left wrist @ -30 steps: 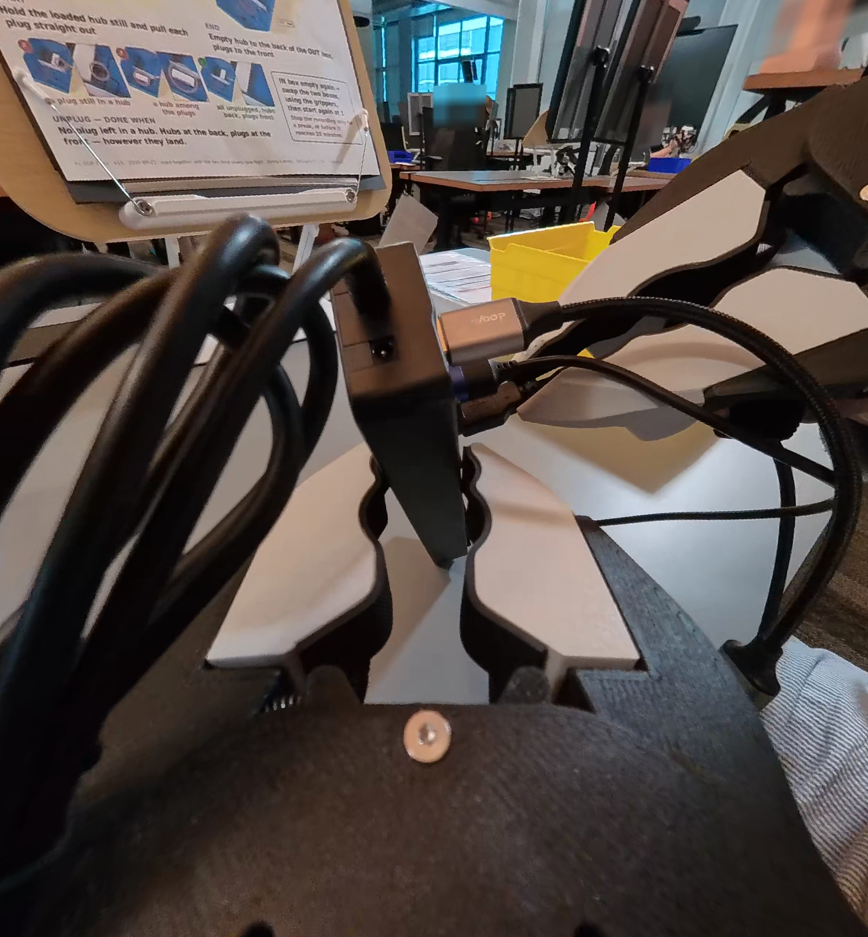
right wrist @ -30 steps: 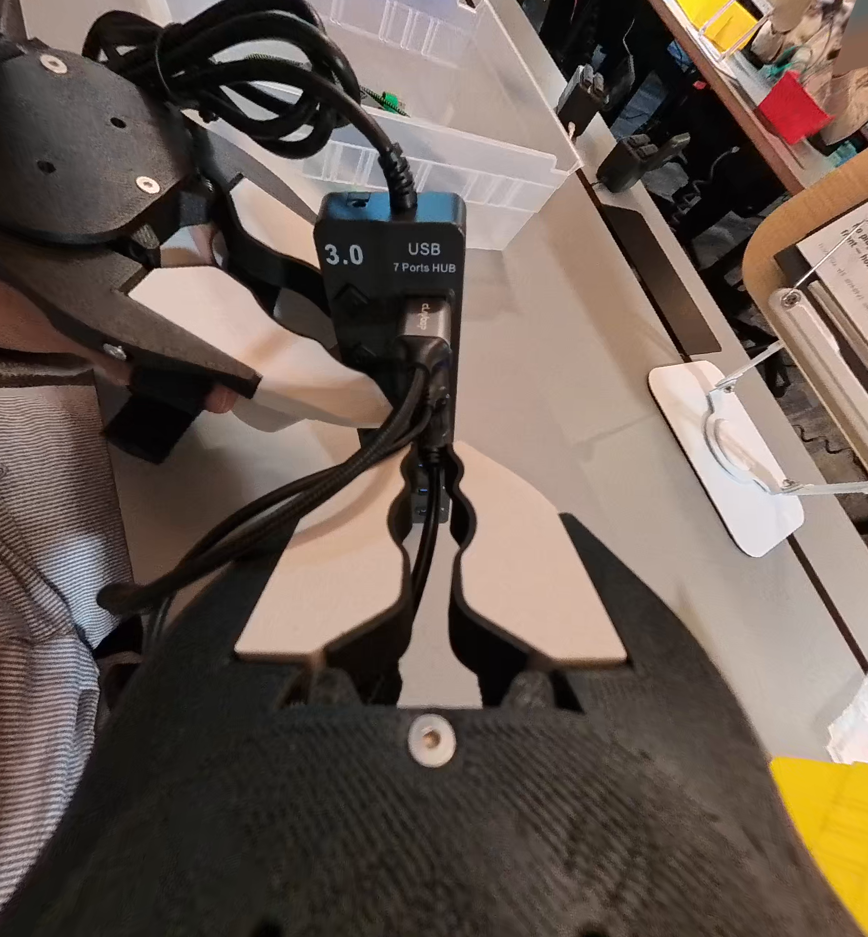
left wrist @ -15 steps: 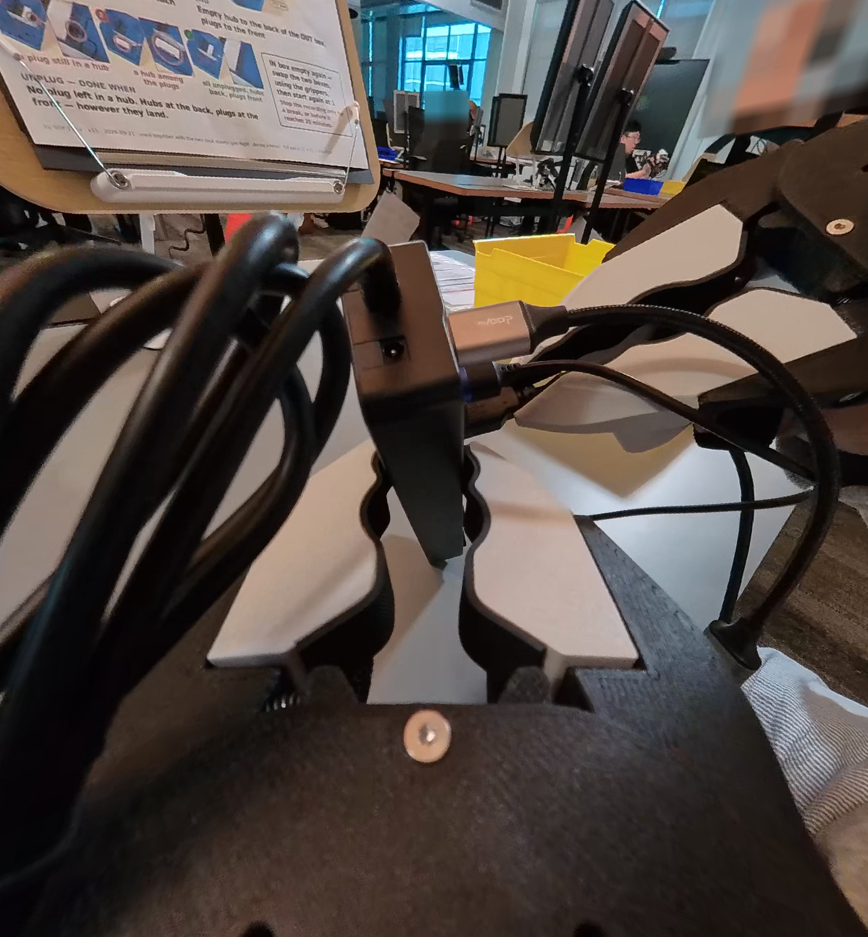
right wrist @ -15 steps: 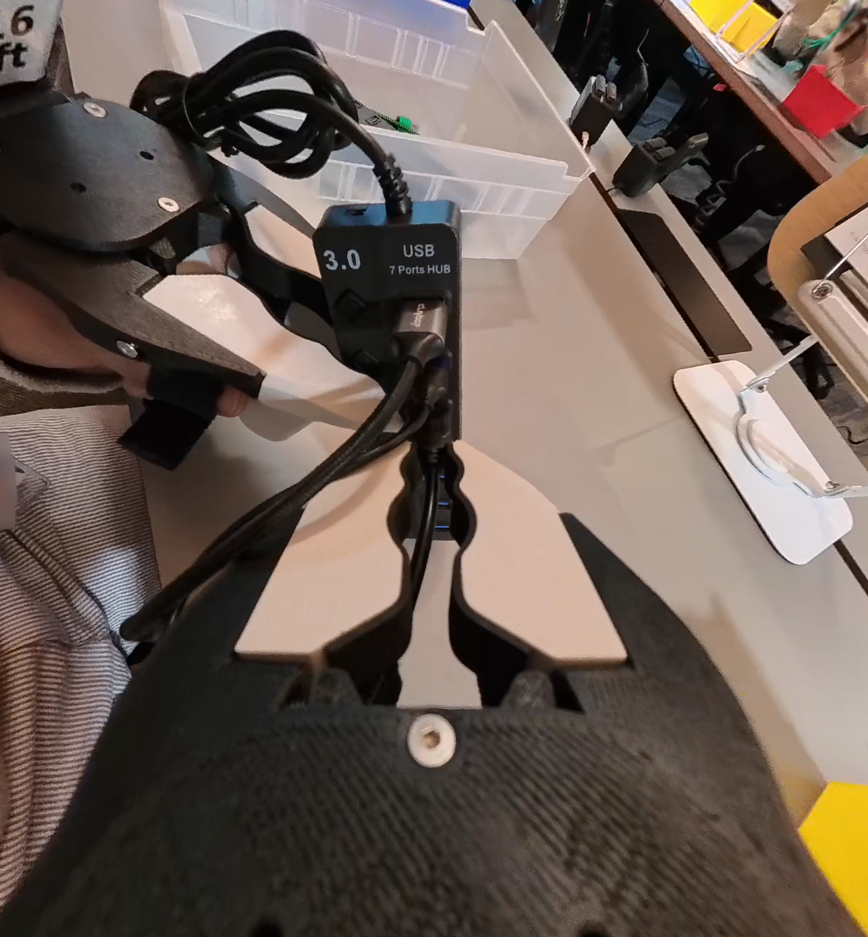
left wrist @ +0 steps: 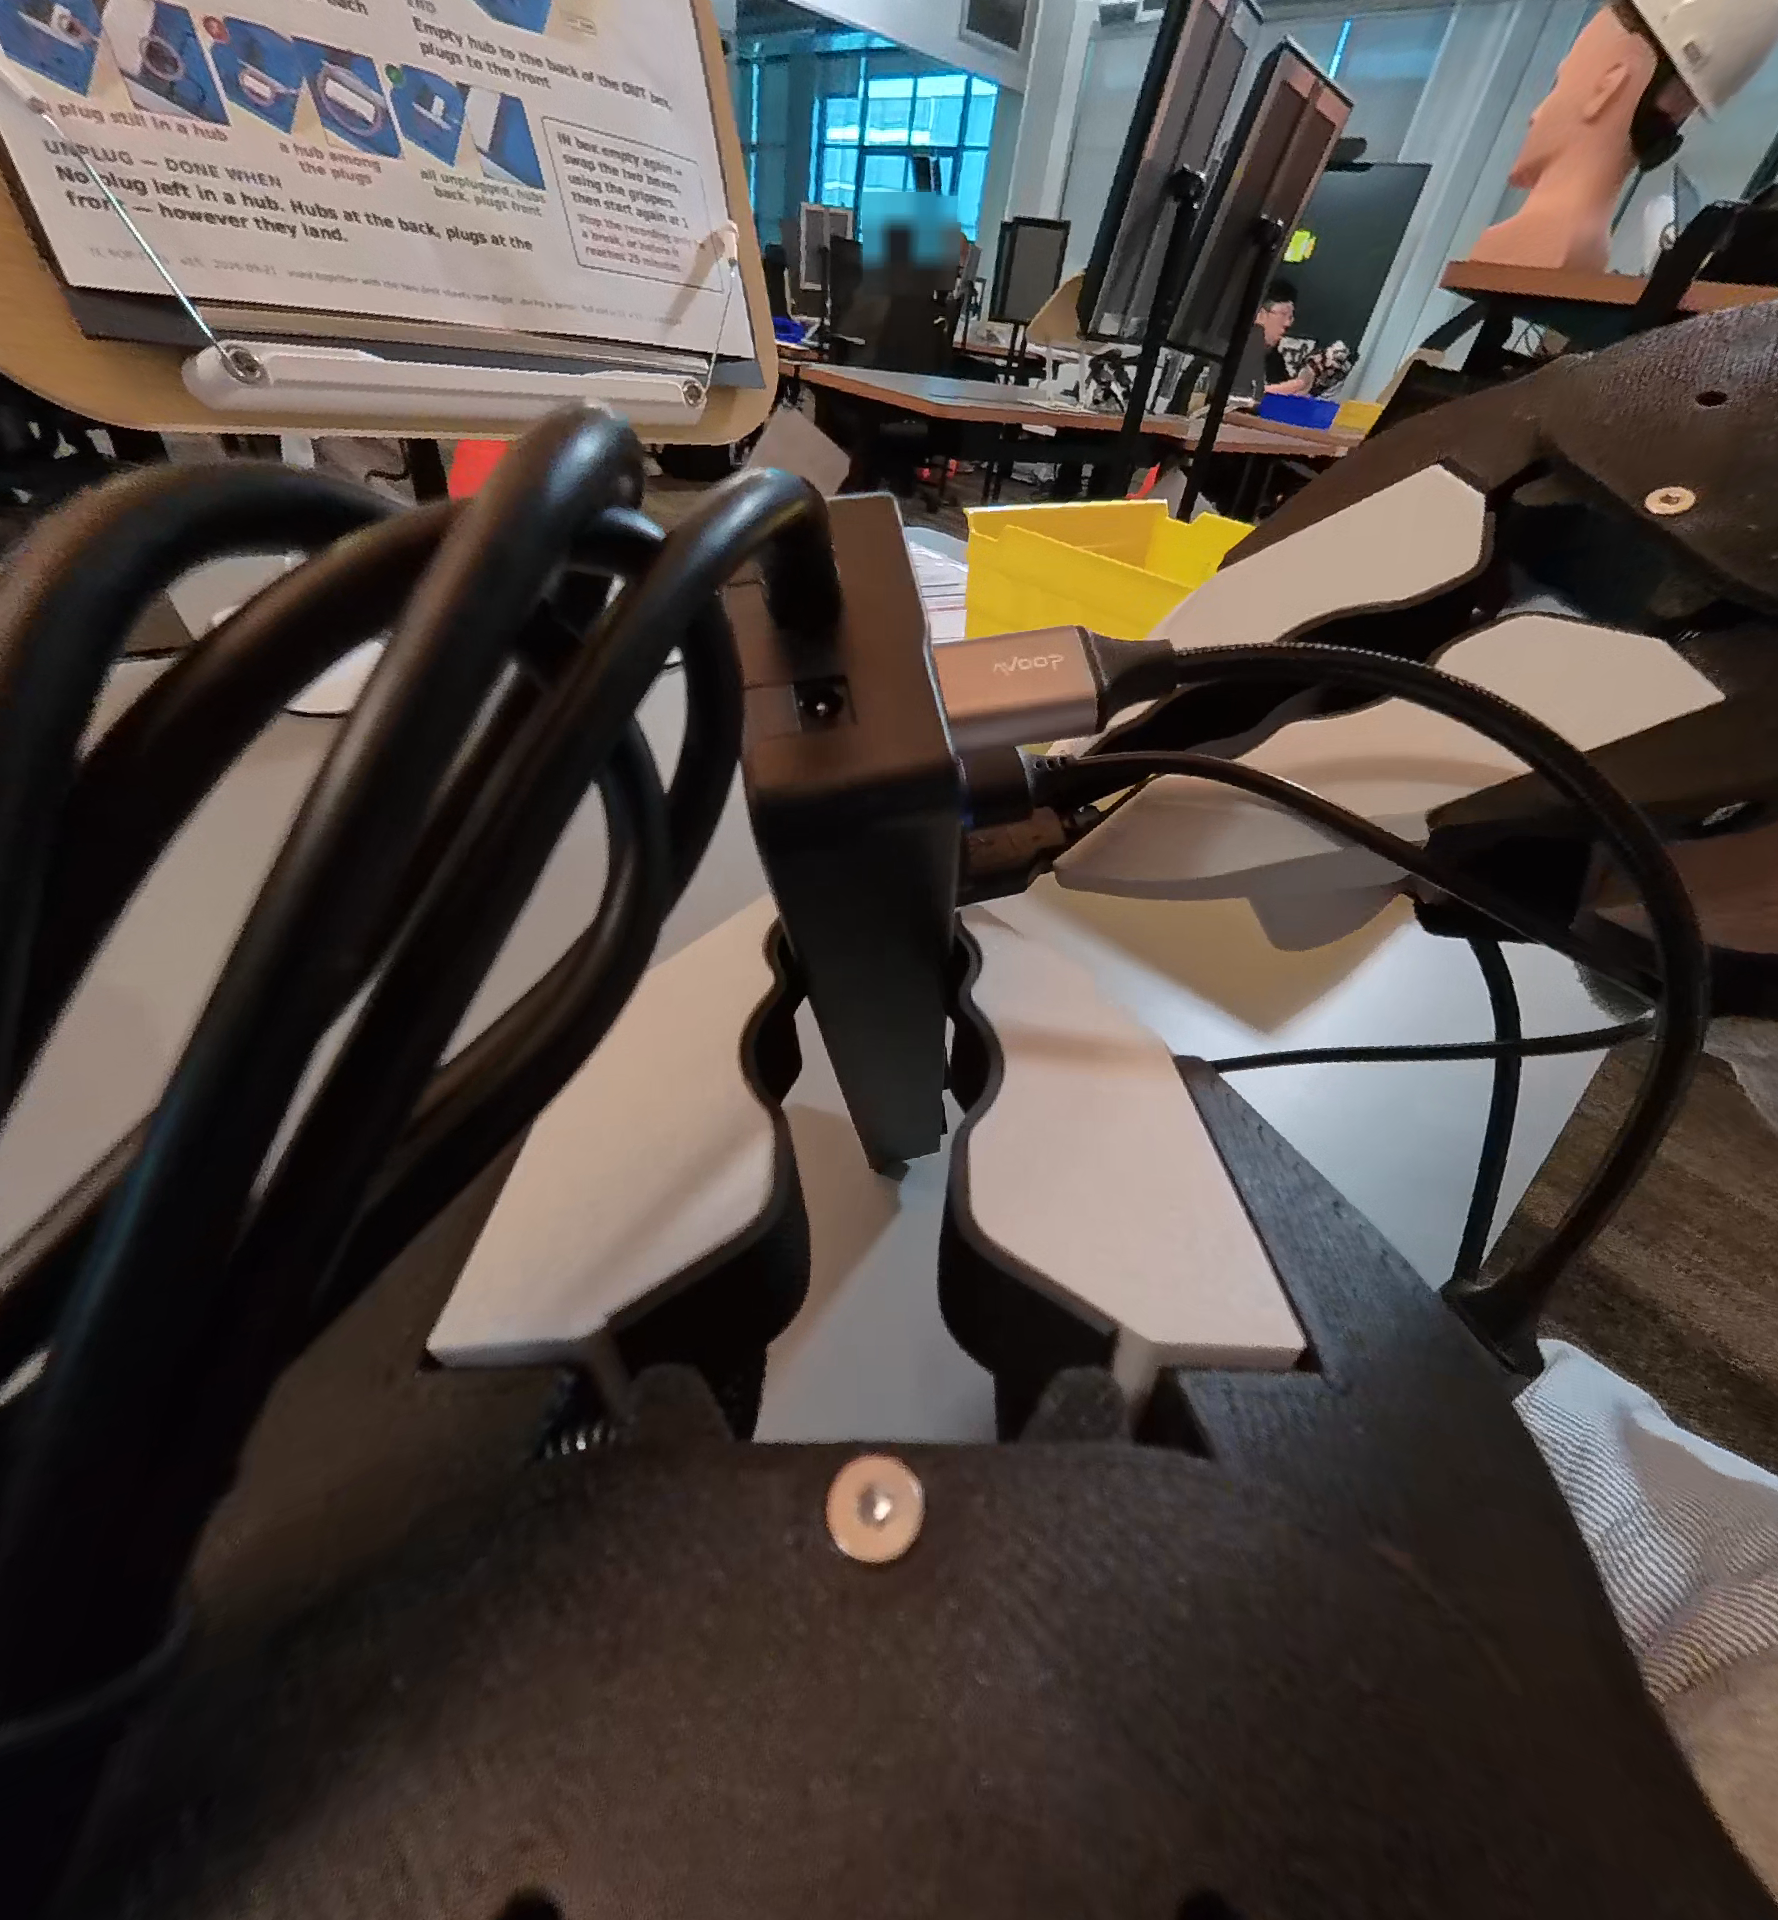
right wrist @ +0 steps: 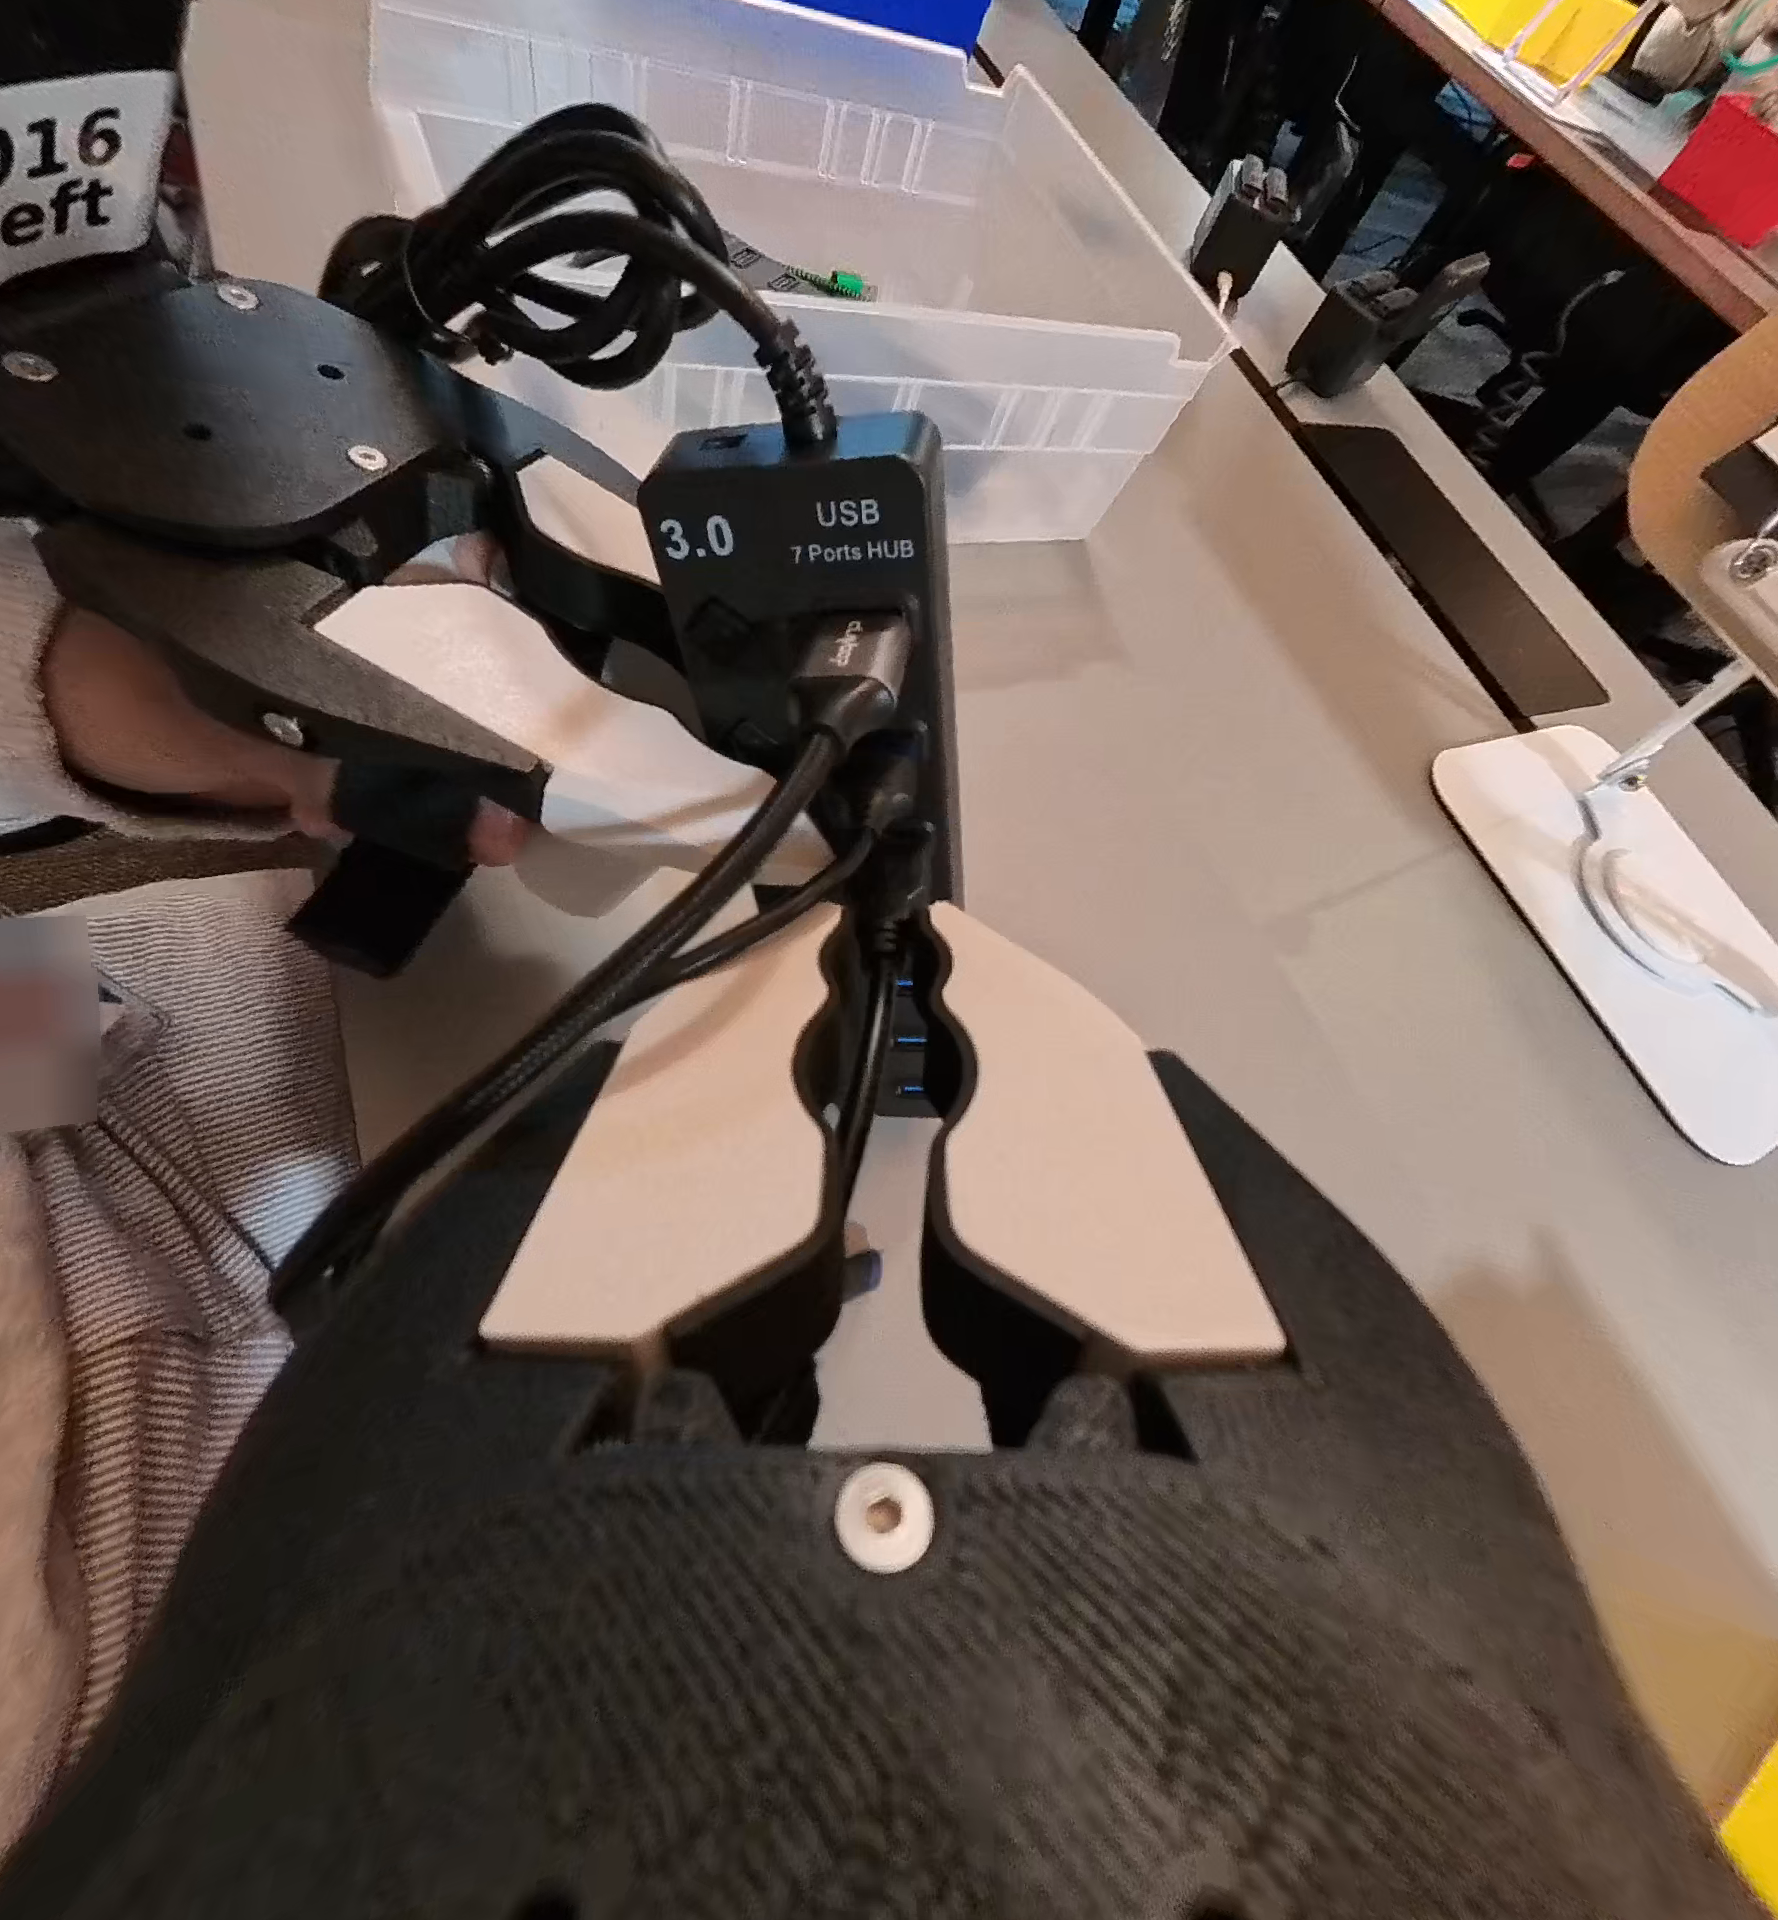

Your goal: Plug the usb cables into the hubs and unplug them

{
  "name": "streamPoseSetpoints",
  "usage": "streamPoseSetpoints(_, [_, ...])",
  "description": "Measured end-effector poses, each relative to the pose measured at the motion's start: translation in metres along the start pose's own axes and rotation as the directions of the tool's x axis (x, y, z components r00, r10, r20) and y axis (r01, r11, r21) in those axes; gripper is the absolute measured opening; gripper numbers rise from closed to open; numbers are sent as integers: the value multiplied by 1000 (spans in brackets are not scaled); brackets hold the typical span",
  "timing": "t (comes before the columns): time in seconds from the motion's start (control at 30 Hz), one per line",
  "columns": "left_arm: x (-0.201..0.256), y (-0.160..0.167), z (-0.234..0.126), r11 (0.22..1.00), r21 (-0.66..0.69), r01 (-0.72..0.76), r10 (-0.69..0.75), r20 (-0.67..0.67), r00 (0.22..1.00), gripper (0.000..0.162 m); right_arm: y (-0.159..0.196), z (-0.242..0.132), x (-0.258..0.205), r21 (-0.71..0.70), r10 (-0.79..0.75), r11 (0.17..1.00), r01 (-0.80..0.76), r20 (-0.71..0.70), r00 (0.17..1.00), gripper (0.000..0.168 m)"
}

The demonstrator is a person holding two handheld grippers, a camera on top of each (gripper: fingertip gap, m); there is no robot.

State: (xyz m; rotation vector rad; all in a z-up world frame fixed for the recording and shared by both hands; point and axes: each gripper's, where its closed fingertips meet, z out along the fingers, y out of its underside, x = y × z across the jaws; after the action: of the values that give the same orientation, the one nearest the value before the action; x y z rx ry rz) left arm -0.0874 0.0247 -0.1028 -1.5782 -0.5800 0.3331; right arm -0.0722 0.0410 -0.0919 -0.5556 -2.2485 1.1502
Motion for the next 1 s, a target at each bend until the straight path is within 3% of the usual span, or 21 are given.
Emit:
streamPoseSetpoints(0.4, [4,-2,-2,1000,4,27,-27,1,1000,26,-2,-1,-3,-1,24,1000,-24,-1,1000,10])
streamPoseSetpoints(0.7, [2,-3,-2,1000,1,-10,10,5,1000,25,-2,-1,-2,-6,10,1000,-10,-2,1000,10])
streamPoseSetpoints(0.8, [-1,-8,-3,996,-4,-86,86,27,996,25,-5,0,-3,19,23,1000,-23,-1,1000,11])
streamPoseSetpoints(1.0, [-13,-4,-3,996,19,84,-84,11,996,25,-2,3,0,35,105,994,-106,36,994,21])
